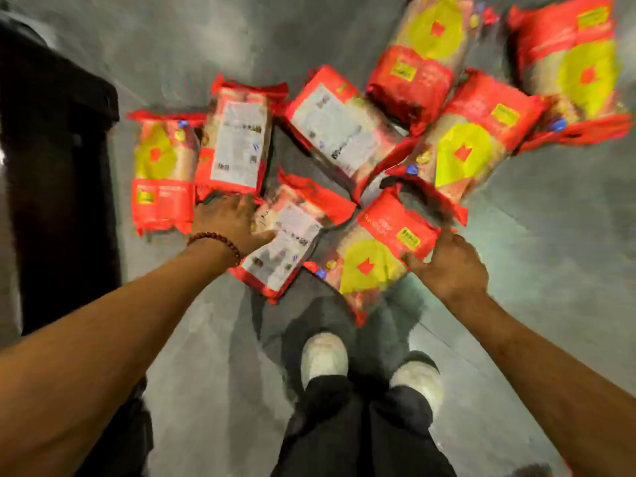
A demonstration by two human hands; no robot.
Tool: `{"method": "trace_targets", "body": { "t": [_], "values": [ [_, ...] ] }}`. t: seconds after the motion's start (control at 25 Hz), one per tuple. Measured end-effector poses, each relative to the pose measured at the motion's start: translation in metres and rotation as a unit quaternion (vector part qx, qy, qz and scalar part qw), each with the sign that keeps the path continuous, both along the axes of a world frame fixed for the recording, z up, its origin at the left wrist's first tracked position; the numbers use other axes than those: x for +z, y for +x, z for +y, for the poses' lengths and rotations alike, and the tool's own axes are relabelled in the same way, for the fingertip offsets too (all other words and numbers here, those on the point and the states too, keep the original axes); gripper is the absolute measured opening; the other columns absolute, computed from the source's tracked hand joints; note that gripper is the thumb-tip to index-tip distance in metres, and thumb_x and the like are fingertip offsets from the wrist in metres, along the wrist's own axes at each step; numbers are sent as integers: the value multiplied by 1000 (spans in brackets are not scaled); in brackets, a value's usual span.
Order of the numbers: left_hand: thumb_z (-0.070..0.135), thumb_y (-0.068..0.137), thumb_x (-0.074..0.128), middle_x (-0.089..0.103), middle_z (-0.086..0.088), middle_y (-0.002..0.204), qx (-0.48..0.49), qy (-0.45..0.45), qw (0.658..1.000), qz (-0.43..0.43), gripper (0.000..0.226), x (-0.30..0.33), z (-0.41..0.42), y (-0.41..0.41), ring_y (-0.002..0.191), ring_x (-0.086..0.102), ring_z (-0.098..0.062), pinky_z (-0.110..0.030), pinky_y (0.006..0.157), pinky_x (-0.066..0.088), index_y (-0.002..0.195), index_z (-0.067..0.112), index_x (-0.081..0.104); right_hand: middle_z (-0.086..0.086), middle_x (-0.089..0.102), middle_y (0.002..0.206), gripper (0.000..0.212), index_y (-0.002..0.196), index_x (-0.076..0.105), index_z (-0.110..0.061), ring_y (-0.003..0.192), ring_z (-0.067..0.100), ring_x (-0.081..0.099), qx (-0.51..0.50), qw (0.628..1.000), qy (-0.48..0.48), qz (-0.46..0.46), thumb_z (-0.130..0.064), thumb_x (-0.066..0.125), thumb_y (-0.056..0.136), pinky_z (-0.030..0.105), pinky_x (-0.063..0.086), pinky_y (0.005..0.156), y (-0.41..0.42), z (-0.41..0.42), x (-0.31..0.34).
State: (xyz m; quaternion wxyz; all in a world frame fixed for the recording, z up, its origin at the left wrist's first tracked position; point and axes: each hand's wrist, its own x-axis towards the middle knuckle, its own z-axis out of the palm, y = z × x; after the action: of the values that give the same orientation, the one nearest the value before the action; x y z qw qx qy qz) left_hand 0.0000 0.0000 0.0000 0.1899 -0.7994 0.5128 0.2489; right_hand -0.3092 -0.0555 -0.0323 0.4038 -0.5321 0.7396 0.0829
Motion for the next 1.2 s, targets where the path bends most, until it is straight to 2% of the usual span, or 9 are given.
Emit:
{"method": "trace_targets", "body": {
  "t": [0.16, 0.32, 0.48, 0.56, 0.64, 0.84, 0.96, 1.08, 1.2],
  "values": [
    [52, 80, 66, 62, -19, 123, 229, 38, 966, 111, 64, -91, 16, 18, 112, 58, -35, -36, 91, 45, 124, 6, 55, 13, 63, 130, 90, 135, 50, -10, 119, 36, 60, -152, 981, 80, -94, -63, 75, 67, 45, 48, 101, 6, 27, -93],
    [49, 66, 80, 66, -7, 110, 383, 6, 897, 219, 65, -148, 34, 29, 94, 61, -22, -31, 85, 48, 115, 12, 59, 0, 56, 115, 82, 136, 39, -5, 102, 20, 56, -337, 927, 50, -159, -30, 85, 73, 36, 48, 94, 17, 44, -141],
    [62, 33, 87, 75, 2, 79, 457, 17, 834, 308, 69, -151, 47, 14, 69, 70, -17, -30, 75, 58, 85, 21, 71, 2, 70, 101, 74, 123, 57, -4, 79, 10, 70, -260, 943, 33, -207, -20, 93, 59, 29, 58, 76, 22, 57, -147],
    [44, 36, 92, 77, -3, 87, 528, -29, 774, 348, 65, -145, 58, -9, 80, 74, -22, -39, 84, 59, 92, 16, 73, 4, 73, 96, 78, 118, 61, -6, 74, 6, 71, -231, 945, 40, -227, -30, 91, 51, 25, 58, 66, 17, 64, -133],
    [32, 41, 90, 75, -11, 100, 542, -59, 756, 361, 71, -125, 64, -26, 90, 72, -27, -41, 87, 57, 105, 9, 71, 7, 73, 102, 85, 118, 63, -8, 83, 19, 72, -183, 960, 24, -209, -45, 84, 44, 26, 56, 67, 6, 63, -107],
    [47, 30, 86, 74, -2, 102, 508, -80, 782, 352, 91, -21, 71, -33, 92, 71, -21, -39, 85, 57, 111, 11, 63, 9, 71, 107, 64, 119, 59, -11, 94, 29, 69, -163, 962, 1, -219, -22, 91, 64, 44, 56, 87, -11, 42, -1],
    [30, 43, 87, 77, 4, 86, 499, -136, 759, 396, 58, 88, 65, -30, 85, 74, -16, -36, 80, 60, 96, 16, 68, 5, 72, 99, 50, 112, 63, -14, 85, 20, 71, -174, 948, -7, -267, -15, 88, 69, 35, 58, 80, -16, 23, 105],
    [31, 42, 87, 78, 2, 90, 466, -176, 740, 452, 57, 206, 50, -29, 86, 74, -18, -34, 76, 61, 95, 19, 70, 0, 73, 89, 46, 104, 67, -15, 69, 5, 72, -189, 932, -34, -306, -26, 88, 64, 23, 59, 67, -19, 7, 222],
    [38, 37, 91, 76, -5, 101, 415, -200, 740, 490, 71, 332, 19, -31, 92, 73, -23, -37, 80, 59, 101, 15, 70, 7, 75, 97, 73, 110, 66, -14, 86, 27, 73, -206, 928, -60, -305, -48, 81, 48, 40, 59, 81, -27, -13, 354]
  ]
}}
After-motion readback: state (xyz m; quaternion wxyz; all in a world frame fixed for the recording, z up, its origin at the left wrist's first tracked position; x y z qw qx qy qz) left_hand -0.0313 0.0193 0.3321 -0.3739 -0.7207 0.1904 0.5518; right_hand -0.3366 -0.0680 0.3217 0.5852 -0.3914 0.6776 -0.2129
